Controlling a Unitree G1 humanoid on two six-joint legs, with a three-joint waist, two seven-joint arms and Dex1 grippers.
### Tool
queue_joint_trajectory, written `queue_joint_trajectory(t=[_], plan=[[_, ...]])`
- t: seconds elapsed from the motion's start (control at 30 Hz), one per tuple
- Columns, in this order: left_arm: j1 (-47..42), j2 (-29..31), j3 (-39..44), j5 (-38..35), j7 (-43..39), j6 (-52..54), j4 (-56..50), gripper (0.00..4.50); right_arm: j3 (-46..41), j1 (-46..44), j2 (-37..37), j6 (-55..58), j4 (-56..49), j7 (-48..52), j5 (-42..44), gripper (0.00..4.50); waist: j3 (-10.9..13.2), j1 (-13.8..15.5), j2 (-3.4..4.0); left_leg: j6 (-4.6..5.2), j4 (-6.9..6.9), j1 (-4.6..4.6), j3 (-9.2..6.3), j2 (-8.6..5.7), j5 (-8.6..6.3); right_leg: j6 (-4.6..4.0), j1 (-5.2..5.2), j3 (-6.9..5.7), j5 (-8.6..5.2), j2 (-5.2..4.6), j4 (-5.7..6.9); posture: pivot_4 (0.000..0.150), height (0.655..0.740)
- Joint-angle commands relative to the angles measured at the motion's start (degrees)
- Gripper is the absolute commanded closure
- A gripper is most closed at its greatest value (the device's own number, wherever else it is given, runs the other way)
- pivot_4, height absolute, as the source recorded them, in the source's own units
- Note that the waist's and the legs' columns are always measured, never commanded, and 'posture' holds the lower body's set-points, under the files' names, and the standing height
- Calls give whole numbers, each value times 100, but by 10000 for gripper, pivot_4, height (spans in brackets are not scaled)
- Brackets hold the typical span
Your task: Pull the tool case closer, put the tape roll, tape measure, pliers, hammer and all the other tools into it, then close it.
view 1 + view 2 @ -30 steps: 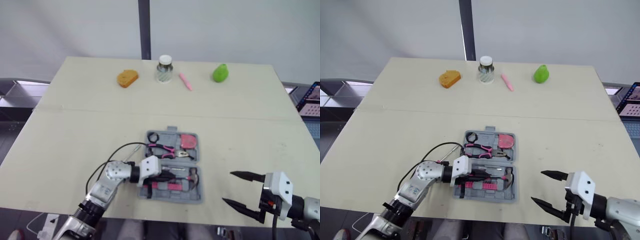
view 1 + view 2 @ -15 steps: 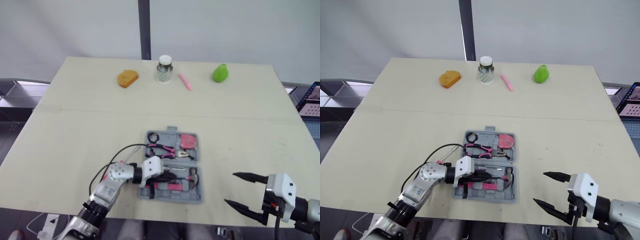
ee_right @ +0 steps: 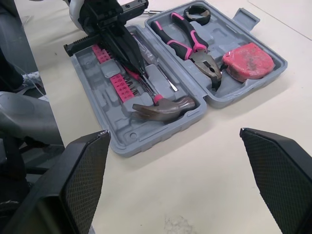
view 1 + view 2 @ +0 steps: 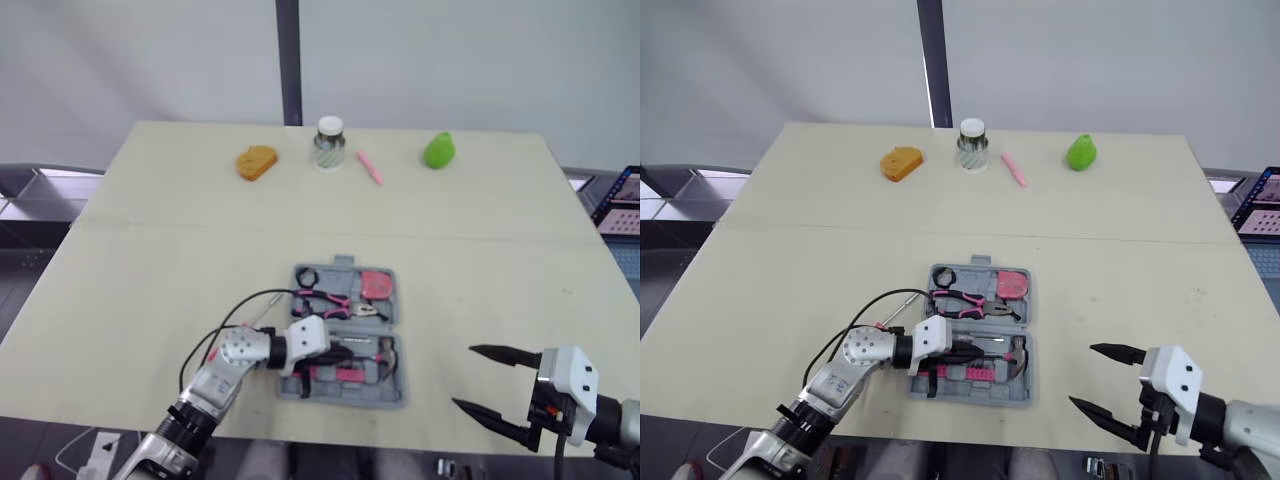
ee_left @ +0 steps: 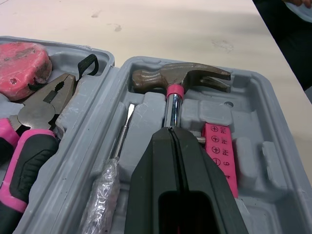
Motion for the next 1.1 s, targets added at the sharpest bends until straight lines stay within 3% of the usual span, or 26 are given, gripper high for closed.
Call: queue_joint_trajectory(t=[0.03, 1.1], plan=[[198, 141, -158, 420, 182, 220, 514, 44552, -122, 14, -44, 7, -205, 17, 97, 0, -16, -3, 9, -1, -2, 13, -4, 4, -5, -1, 23, 1, 0, 0, -17, 1500, 7159], [401, 122, -465, 591, 490, -213, 1577, 44552, -90, -239, -199, 95, -58, 150, 74, 0, -200, -12, 54, 31, -71, 30, -9, 8, -30, -11, 51, 3, -5, -31, -109, 1500, 7159]])
